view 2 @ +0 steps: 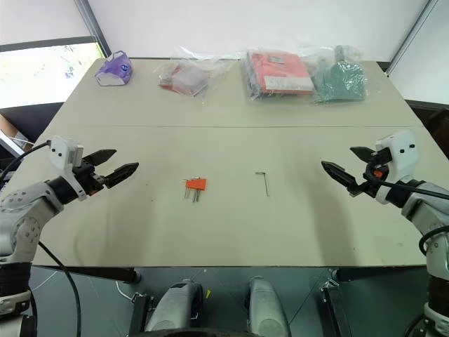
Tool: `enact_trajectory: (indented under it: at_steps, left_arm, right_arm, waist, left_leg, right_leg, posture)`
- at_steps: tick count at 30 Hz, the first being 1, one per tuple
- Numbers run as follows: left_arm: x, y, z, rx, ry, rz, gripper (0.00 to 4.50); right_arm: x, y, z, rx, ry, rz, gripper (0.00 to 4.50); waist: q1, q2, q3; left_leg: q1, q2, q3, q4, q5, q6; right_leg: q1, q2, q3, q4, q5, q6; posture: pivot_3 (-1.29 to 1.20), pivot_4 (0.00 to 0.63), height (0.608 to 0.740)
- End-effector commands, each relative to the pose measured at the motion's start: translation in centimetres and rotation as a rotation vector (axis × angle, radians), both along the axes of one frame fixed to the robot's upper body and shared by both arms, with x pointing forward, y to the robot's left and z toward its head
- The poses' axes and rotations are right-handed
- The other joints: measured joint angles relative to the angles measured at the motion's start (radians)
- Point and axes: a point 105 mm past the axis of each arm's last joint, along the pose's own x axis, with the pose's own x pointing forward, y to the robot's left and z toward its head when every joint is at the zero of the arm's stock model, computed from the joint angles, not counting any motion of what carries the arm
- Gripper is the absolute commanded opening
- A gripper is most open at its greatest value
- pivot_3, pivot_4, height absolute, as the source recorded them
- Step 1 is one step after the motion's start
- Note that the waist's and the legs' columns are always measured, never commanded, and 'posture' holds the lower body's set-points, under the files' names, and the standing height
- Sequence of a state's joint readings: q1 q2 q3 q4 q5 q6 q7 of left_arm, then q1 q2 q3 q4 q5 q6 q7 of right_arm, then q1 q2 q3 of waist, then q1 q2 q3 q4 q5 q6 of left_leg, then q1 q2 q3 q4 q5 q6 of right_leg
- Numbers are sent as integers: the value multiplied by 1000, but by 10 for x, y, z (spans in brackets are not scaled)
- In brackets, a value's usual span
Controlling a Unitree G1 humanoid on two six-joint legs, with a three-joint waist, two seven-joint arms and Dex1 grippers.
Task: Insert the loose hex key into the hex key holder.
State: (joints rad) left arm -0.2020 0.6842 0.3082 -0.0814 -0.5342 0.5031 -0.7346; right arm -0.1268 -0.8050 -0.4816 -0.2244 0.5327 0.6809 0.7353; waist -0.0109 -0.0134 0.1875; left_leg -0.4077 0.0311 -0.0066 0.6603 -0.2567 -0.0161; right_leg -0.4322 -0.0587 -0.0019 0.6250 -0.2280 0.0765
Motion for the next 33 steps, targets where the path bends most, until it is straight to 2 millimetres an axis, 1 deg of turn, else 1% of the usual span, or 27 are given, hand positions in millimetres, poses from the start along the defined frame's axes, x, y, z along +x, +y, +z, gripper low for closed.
enact_trajectory:
  at_steps: [1, 3, 7, 13, 21, 22, 26, 29, 31, 33]
  left_arm:
    - [7, 11, 14, 2, -90, 63, 4456]
    - [11, 12, 13, 10, -94, 69, 4456]
    - [13, 7, 9, 28, -74, 19, 4456]
    - [19, 8, 10, 8, -80, 22, 4456]
    - [19, 3, 8, 28, -57, -24, 4456]
    - [20, 0, 8, 36, -58, -49, 4456]
    - [31, -19, 6, 118, -54, -199, 4456]
    - [30, -34, 9, 168, -35, -358, 4456]
    - [26, -40, 14, 199, -10, -457, 4456]
    - [21, -45, 18, 231, 22, -554, 4456]
  right_arm:
    - [5, 7, 9, -37, -43, 28, 4500]
    - [10, 7, 10, -59, -53, 22, 4500]
    - [15, 7, 10, -99, -72, 7, 4500]
    - [14, 9, 8, -104, -68, 11, 4500]
    - [14, 17, 6, -106, -62, 31, 4500]
    - [15, 19, 7, -109, -59, 42, 4500]
    - [22, 33, 8, -120, -50, 108, 4500]
    - [28, 47, 11, -144, -38, 166, 4500]
    - [28, 63, 14, -136, -30, 245, 4500]
    - [27, 89, 15, -124, -19, 353, 4500]
  waist:
    - [0, 0, 0]
    - [0, 0, 0]
    - [0, 0, 0]
    - [1, 0, 0]
    - [0, 0, 0]
    - [0, 0, 0]
    - [1, 0, 0]
    - [0, 0, 0]
    - [-2, 0, 0]
    - [-6, 0, 0]
  left_leg:
    - [0, 0, 0, 0, 0, 0]
    - [0, 0, 0, 0, 0, 0]
    - [0, 0, 0, 1, 0, 0]
    - [0, 0, 0, 1, 0, 0]
    - [0, 0, 0, 1, 0, 0]
    - [0, 0, 0, 1, 0, 0]
    - [1, 0, 0, 2, 0, 0]
    - [1, 0, 0, 2, 0, 0]
    - [0, 0, 0, 2, 0, 0]
    - [0, 0, 0, 1, 0, 0]
  right_leg:
    - [0, 0, 0, 0, 0, 0]
    - [0, 0, 0, 1, 0, 0]
    - [0, 0, 0, 1, 0, 0]
    - [0, 0, 0, 1, 0, 0]
    - [0, 0, 0, 2, 0, 0]
    - [0, 0, 0, 2, 0, 0]
    - [0, 1, 0, 4, 0, 0]
    - [0, 1, 0, 4, 0, 0]
    - [0, 1, 0, 4, 0, 0]
    - [-1, 2, 0, 4, 0, 0]
  posture:
    - [0, 150, 740]
    - [0, 150, 740]
    - [0, 150, 740]
    - [0, 150, 740]
    - [0, 150, 740]
    - [0, 150, 740]
    - [0, 150, 740]
    - [0, 150, 740]
    - [0, 150, 740]
    - [0, 150, 740]
